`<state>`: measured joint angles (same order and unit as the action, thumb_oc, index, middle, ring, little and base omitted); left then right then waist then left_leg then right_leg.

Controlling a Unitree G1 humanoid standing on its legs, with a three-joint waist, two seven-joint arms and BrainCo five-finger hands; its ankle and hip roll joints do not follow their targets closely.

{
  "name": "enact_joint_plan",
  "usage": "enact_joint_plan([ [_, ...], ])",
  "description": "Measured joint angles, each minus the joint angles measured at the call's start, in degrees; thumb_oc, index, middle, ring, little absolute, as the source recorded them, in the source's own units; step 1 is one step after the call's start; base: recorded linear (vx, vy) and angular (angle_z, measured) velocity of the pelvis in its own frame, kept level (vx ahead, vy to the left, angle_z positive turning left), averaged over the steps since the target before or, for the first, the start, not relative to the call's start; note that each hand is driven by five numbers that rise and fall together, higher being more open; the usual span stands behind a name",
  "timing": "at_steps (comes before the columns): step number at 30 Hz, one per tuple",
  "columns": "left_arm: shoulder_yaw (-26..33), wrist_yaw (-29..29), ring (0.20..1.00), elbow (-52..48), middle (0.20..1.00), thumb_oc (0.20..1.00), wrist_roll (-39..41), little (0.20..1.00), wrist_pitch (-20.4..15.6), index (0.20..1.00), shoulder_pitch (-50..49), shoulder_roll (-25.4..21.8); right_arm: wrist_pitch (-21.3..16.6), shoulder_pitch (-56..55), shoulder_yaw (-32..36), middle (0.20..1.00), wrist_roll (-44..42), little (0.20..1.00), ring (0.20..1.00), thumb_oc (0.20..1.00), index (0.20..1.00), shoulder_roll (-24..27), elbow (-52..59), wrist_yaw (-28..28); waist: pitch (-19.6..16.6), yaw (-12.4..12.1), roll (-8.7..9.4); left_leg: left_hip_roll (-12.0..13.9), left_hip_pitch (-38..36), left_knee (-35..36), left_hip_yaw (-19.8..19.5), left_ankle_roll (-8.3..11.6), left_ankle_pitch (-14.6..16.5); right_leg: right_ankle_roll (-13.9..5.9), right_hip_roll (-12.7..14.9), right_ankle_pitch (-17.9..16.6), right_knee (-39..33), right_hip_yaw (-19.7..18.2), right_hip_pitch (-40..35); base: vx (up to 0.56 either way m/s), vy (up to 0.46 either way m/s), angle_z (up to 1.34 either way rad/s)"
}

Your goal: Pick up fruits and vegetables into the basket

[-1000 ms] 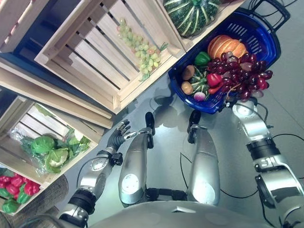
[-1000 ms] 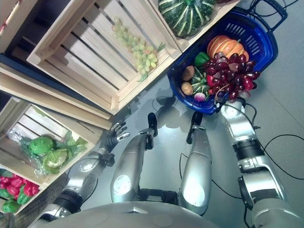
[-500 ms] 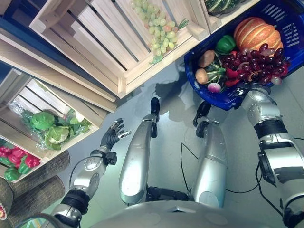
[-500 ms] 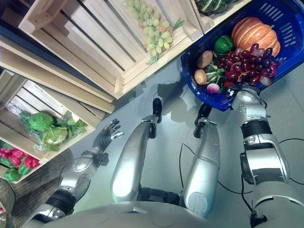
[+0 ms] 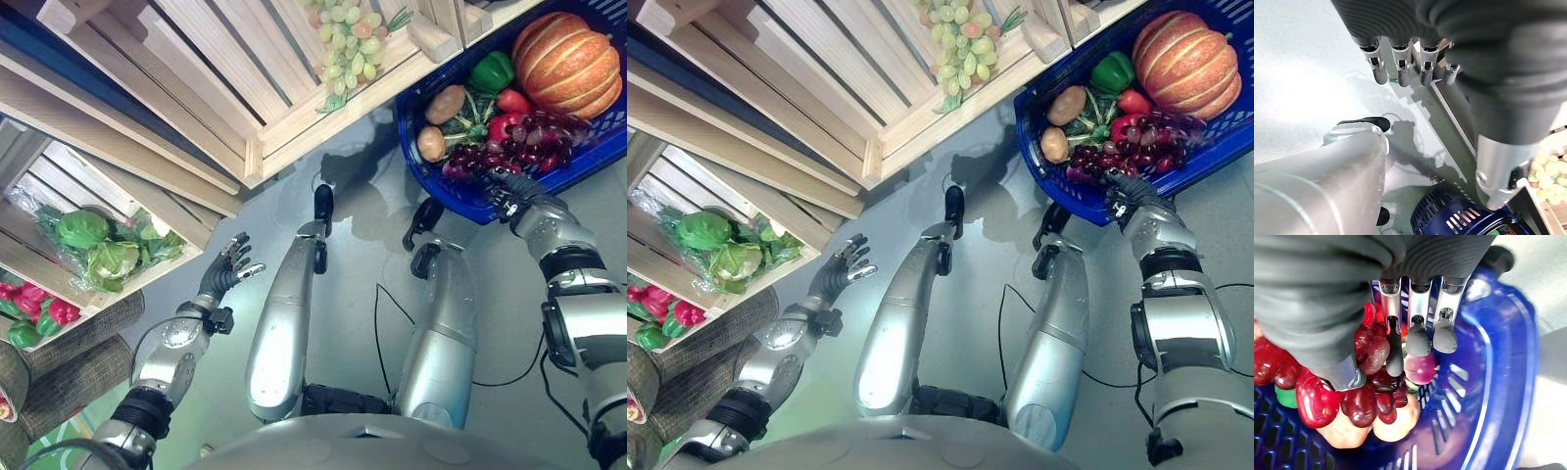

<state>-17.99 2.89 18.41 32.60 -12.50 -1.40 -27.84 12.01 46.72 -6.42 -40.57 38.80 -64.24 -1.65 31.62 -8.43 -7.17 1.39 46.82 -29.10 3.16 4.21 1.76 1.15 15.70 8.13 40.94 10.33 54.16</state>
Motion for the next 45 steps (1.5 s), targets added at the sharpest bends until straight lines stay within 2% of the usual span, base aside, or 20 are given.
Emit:
enact_joint_plan([
  [3, 0.0, 0.2, 1.0, -0.4, 1.0, 1.0, 0.0, 1.0, 0.0, 1.0, 0.0, 0.0, 0.0, 0.7, 0.0, 0.2, 0.2, 0.2, 0.2, 0.2, 0.2, 0.1, -1.1, 0.7, 0.0, -0.1, 0.0, -0.2, 0.1, -0.2, -0.3, -0.05, 0.0, -0.15, 0.1, 0.1, 0.1, 0.0, 0.0, 0.0, -0.007, 0.01],
  [4, 0.0, 0.3, 1.0, -0.7, 1.0, 1.0, 0.0, 1.0, 0.0, 1.0, 0.0, 0.0, 0.0, 0.7, 0.0, 0.385, 0.3, 0.385, 0.385, 0.385, 0.385, 0.1, -1.1, 0.8, 0.0, -0.1, 0.0, -0.2, 0.3, -0.2, -0.4, -0.06, 0.0, -0.16, 0.1, 0.1, 0.1, 0.1, 0.0, -0.02, -0.031, 0.02],
  [5, 0.0, 0.4, 1.0, -1.1, 1.0, 1.0, 0.0, 1.0, 0.0, 1.0, 0.0, 0.0, 0.0, 0.7, 0.0, 0.476, 0.3, 0.476, 0.476, 0.476, 0.476, 0.2, -1.1, 0.7, 0.0, -0.1, 0.0, -0.2, 0.4, -0.3, -0.4, -0.07, 0.0, -0.17, 0.1, 0.1, 0.1, 0.2, 0.0, 0.0, 0.0, 0.0],
  [6, 0.0, 0.7, 1.0, -1.2, 1.0, 1.0, 0.0, 1.0, 0.0, 1.0, 0.0, 0.0, -0.2, 0.7, 0.0, 0.426, 1.0, 0.426, 0.426, 0.426, 0.426, 0.3, -1.3, 0.7, 0.0, -0.1, 0.0, -0.2, 0.4, -0.3, -0.5, -0.08, 0.0, -0.18, 0.1, 0.1, 0.1, 0.2, 0.0, 0.0, 0.0, 0.0],
  [7, -0.1, 1.1, 1.0, -1.2, 1.0, 1.0, 0.0, 1.0, 0.0, 1.0, 0.0, 0.0, -0.7, 0.8, 0.0, 0.213, 2.2, 0.213, 0.213, 0.213, 0.213, 0.3, -1.4, 0.7, 0.0, -0.1, 0.0, -0.2, 0.5, -0.4, -0.5, -0.08, 0.0, -0.17, 0.1, 0.1, 0.1, 0.2, 0.0, 0.0, 0.0, 0.0],
  [8, -0.1, 1.4, 1.0, -1.2, 1.0, 1.0, 0.0, 1.0, 0.0, 1.0, 0.0, 0.0, -1.2, 1.0, -0.1, 0.266, 4.1, 0.266, 0.266, 0.266, 0.266, 0.3, -1.4, 0.6, 0.0, -0.1, -0.01, -0.2, 0.6, -0.5, -0.6, -0.08, 0.0, -0.17, 0.1, 0.1, 0.1, 0.3, 0.0, 0.0, 0.0, 0.0],
  [9, -0.2, 1.5, 1.0, -1.4, 1.0, 1.0, 0.0, 1.0, 0.0, 1.0, 0.0, -0.1, -1.7, 1.2, -0.1, 0.658, 5.8, 0.658, 0.658, 0.658, 0.658, 0.4, -1.4, 0.5, 0.0, 0.0, -0.01, -0.2, 0.7, -0.5, -0.7, -0.09, 0.0, -0.17, 0.1, 0.1, 0.0, 0.3, 0.0, 0.0, 0.0, 0.0],
  [10, -0.2, 1.5, 1.0, -1.5, 1.0, 1.0, 0.0, 1.0, 0.0, 1.0, 0.0, -0.1, -1.9, 1.3, -0.1, 1.0, 6.5, 1.0, 1.0, 1.0, 1.0, 0.5, -1.4, 0.4, 0.0, 0.0, -0.01, -0.2, 0.7, -0.5, -0.7, -0.09, 0.0, -0.17, 0.1, 0.1, 0.0, 0.4, 0.0, 0.0, 0.0, 0.0],
  [16, -0.2, 2.0, 1.0, -1.7, 1.0, 1.0, 0.1, 1.0, 0.0, 1.0, 0.1, -0.1, -2.5, 1.8, -0.2, 1.0, 11.8, 1.0, 1.0, 1.0, 1.0, 0.5, -0.9, -4.3, 0.0, -0.1, -0.01, -0.2, 0.8, -0.7, -0.9, -0.07, 0.0, 0.02, 0.0, -0.1, -0.2, 0.6, 0.0, 0.0, 0.0, 0.0],
  [22, -0.3, 4.5, 1.0, -1.6, 1.0, 1.0, 1.3, 1.0, -0.5, 1.0, 0.4, -0.1, -3.5, 0.7, -1.4, 1.0, 21.5, 1.0, 1.0, 1.0, 1.0, 0.5, 2.2, -16.4, 0.0, 0.2, -0.01, 0.1, 0.2, -0.6, -1.0, -0.04, 0.1, 0.07, -0.3, -0.4, -1.0, 0.9, -0.9, 0.0, 0.023, -0.01],
  [24, -0.5, 5.3, 1.0, -1.7, 1.0, 1.0, 1.3, 1.0, -1.9, 1.0, 0.5, -0.1, -3.7, -1.6, -1.5, 1.0, 24.4, 1.0, 1.0, 1.0, 1.0, 0.3, 6.1, -22.1, 0.0, 0.4, -0.01, 0.5, -0.8, -0.4, -0.8, -0.05, 0.1, -0.02, -0.8, -0.7, -2.0, 1.0, -2.2, 0.0, 0.07, -0.07],
  [28, -2.5, 4.1, 1.0, -3.2, 1.0, 1.0, 0.5, 1.0, -7.4, 1.0, 1.0, -0.4, -4.2, -7.8, -2.0, 1.0, 29.1, 1.0, 1.0, 1.0, 1.0, 0.0, 16.6, -31.6, 0.0, 1.9, 0.01, 0.5, -3.0, 0.9, -0.2, -0.35, 0.2, -0.64, -1.4, -1.6, -4.0, 0.3, -4.2, 0.0, 0.066, -0.1],
  [30, -2.5, 1.6, 1.0, -6.9, 1.0, 1.0, -1.8, 1.0, -9.7, 1.0, 1.7, -0.7, -4.7, -12.8, -2.4, 1.0, 32.0, 1.0, 1.0, 1.0, 1.0, -1.3, 24.2, -35.4, 0.0, 3.4, 0.01, 0.6, -4.3, 2.0, 0.5, -0.55, 0.1, -1.02, -2.4, -2.2, -5.2, -1.2, -5.1, 0.0, 0.054, -0.16],
  [35, -1.9, -3.9, 1.0, -14.3, 1.0, 1.0, -4.6, 1.0, -14.8, 1.0, 3.0, -1.1, -5.1, -22.5, -4.2, 1.0, 40.1, 1.0, 1.0, 1.0, 1.0, -5.7, 34.3, -40.2, 0.0, 6.4, -0.01, 1.4, -8.4, 4.4, 2.2, -0.61, 0.2, -1.46, -3.7, -3.6, -8.1, -2.6, -8.5, -0.04, -0.003, -0.21],
  [38, -1.1, -7.7, 1.0, -15.4, 1.0, 1.0, -7.9, 1.0, -15.8, 1.0, 5.1, -1.4, -6.4, -27.8, -5.5, 1.0, 43.5, 1.0, 1.0, 1.0, 1.0, -6.7, 38.4, -41.0, 0.0, 7.6, 0.01, 1.9, -10.3, 4.9, 2.5, -0.47, 0.2, -1.48, -4.4, -4.1, -9.5, -3.0, -10.3, -0.04, -0.056, -0.13],
  [42, 1.1, -21.3, 1.0, -16.1, 1.0, 1.0, -23.5, 1.0, -15.6, 1.0, 6.5, -2.8, -9.6, -33.6, -5.7, 1.0, 47.4, 1.0, 1.0, 1.0, 1.0, -6.6, 44.6, -40.9, 0.0, 9.8, 0.04, 2.4, -14.5, 7.1, 3.5, -0.5, 0.2, -1.86, -5.3, -4.3, -11.9, -3.4, -14.0, -0.01, -0.033, -0.12],
  [45, 2.9, -32.2, 1.0, -17.0, 1.0, 1.0, -39.8, 1.0, -11.5, 1.0, 6.5, -5.1, -11.4, -35.9, -5.6, 1.0, 49.8, 1.0, 1.0, 1.0, 1.0, -6.1, 47.8, -39.0, 0.0, 11.2, 0.07, 2.7, -17.2, 8.7, 4.0, -0.26, 0.0, -1.93, -5.9, -4.4, -12.9, -3.7, -16.1, 0.02, 0.016, -0.11],
])
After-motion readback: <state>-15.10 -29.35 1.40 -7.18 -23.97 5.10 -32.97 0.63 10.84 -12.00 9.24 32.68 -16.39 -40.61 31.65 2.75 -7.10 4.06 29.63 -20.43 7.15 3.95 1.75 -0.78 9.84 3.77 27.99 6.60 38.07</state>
